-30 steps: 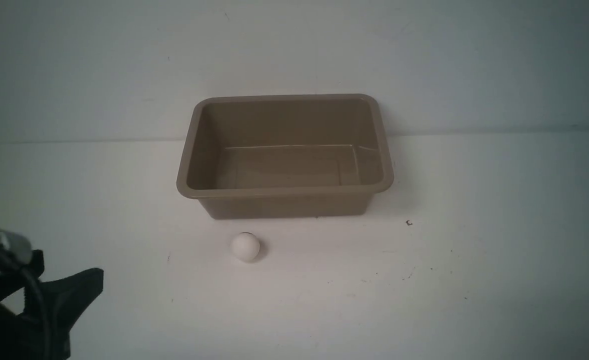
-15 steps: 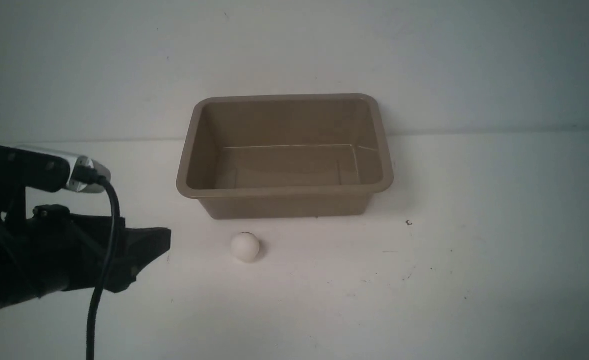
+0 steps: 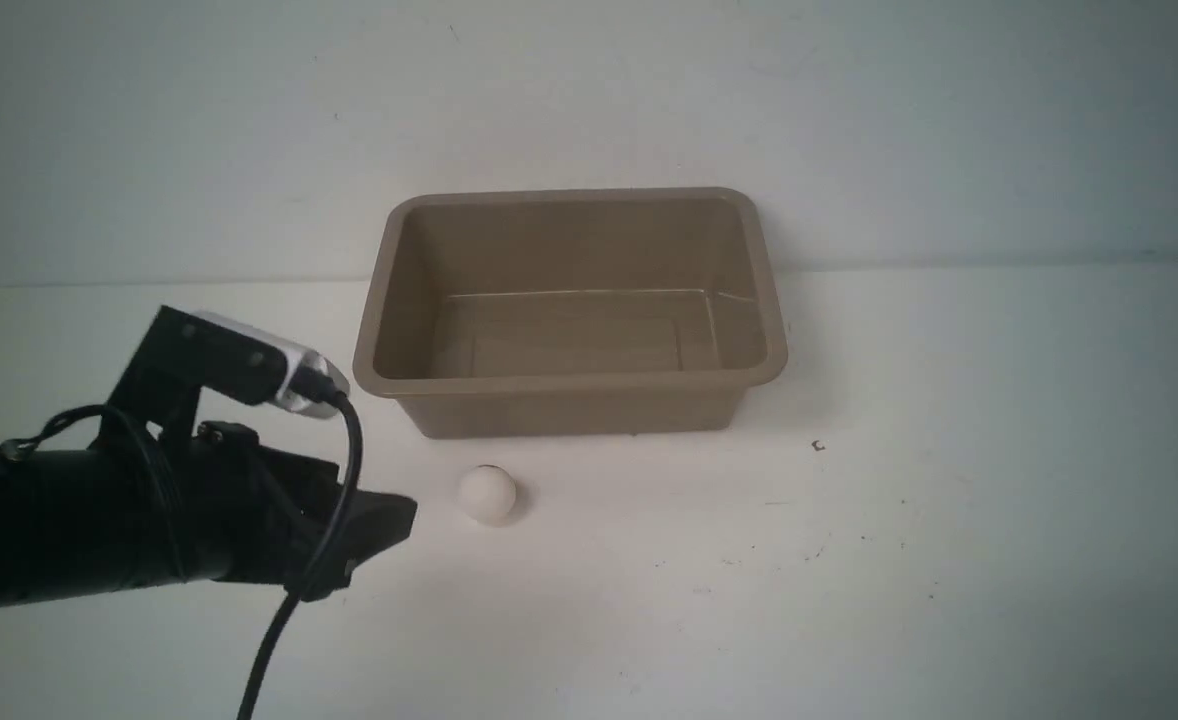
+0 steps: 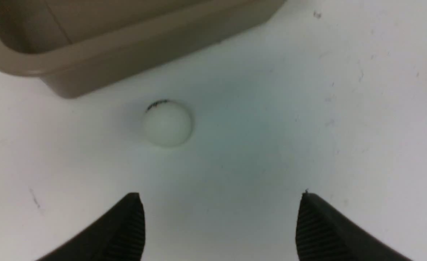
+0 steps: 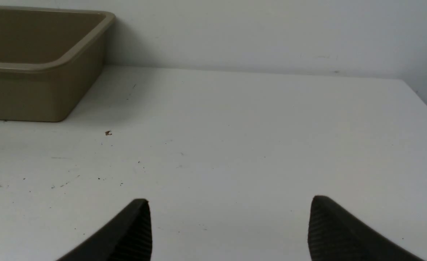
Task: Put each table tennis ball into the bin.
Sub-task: Use the left arm to clamp the table tennis ball closest to it
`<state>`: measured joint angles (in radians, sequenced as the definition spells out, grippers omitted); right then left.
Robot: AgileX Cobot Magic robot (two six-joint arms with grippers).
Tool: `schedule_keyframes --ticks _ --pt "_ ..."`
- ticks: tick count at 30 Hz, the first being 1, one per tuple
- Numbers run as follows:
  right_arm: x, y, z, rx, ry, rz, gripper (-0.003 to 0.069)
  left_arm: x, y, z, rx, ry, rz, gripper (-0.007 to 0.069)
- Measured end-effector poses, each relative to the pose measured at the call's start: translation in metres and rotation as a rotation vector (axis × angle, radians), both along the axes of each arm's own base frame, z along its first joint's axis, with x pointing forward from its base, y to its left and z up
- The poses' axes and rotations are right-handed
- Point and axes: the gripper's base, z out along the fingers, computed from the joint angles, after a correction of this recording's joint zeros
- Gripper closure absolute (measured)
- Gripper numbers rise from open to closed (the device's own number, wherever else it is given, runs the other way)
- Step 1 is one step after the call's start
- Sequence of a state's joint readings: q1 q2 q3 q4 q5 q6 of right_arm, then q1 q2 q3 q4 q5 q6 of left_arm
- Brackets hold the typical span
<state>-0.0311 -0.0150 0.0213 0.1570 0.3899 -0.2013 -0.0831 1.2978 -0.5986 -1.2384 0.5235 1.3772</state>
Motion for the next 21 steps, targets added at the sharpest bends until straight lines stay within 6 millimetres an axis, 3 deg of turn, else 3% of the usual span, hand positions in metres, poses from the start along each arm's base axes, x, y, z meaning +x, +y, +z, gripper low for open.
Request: schedule_keyframes --ticks 5,9,17,21 --pt "0.000 0.000 0.000 0.000 0.000 0.000 0.0134 0.005 0.002 -0.014 0.053 0.055 0.013 0.0122" --pt "0.000 0.000 0.000 0.000 0.000 0.000 0.0134 0.010 -0.002 -0.021 -0.023 0.096 0.042 0.0122" --pt "0.000 0.000 0.000 0.000 0.000 0.000 0.0134 0.016 -0.037 -0.029 -0.122 0.059 -0.027 0.0122" --pt "0.000 0.000 0.000 0.000 0.000 0.000 0.0134 0.021 -0.051 -0.046 -0.004 0.045 -0.050 0.0122"
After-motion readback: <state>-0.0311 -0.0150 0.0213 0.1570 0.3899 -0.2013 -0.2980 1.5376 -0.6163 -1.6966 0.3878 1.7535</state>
